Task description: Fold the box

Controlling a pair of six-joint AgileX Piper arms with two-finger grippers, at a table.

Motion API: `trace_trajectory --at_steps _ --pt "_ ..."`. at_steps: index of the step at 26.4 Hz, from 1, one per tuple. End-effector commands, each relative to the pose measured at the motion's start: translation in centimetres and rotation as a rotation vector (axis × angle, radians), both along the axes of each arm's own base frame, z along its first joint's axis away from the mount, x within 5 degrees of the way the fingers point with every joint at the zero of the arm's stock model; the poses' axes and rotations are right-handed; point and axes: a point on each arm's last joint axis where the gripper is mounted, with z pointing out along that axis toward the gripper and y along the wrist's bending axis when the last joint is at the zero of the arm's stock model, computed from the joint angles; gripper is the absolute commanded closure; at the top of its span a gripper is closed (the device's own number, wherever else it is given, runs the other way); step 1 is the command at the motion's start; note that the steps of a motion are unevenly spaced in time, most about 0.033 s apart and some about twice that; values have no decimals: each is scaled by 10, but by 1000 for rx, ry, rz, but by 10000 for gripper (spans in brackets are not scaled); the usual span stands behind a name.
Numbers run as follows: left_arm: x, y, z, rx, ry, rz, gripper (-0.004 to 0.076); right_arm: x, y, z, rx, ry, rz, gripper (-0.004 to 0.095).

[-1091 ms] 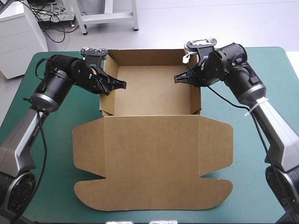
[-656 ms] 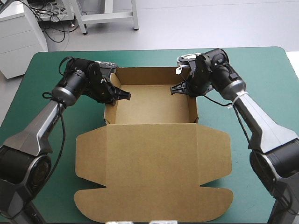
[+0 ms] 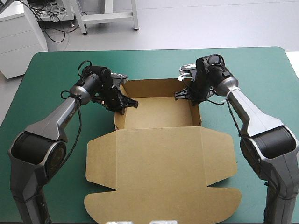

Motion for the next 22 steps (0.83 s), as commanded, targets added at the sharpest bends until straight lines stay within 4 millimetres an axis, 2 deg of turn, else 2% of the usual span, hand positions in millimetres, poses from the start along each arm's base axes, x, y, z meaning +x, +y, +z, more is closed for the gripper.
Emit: trace_trajectory --at_steps 1,2,4,6,7,12,22 --pt "-11 -11 39 -131 -78 -64 477 -9 7 24 80 -33 68 789" --pt "-12 -11 40 -126 -72 -67 382 -9 7 24 85 -31 68 659" --pt "-13 -11 40 -127 -69 -68 259 -9 8 24 92 -28 68 365" --pt "-14 -10 41 -123 -61 -70 227 -9 8 24 92 -28 68 120" --pt "-15 -10 41 -119 -52 -73 227 -10 8 25 93 -30 68 84" --pt "-19 -7 56 -90 -44 -94 227 -16 4 41 87 -74 84 75" --pt "-37 9 124 -71 -248 -80 227 -40 -22 98 129 -212 66 75"
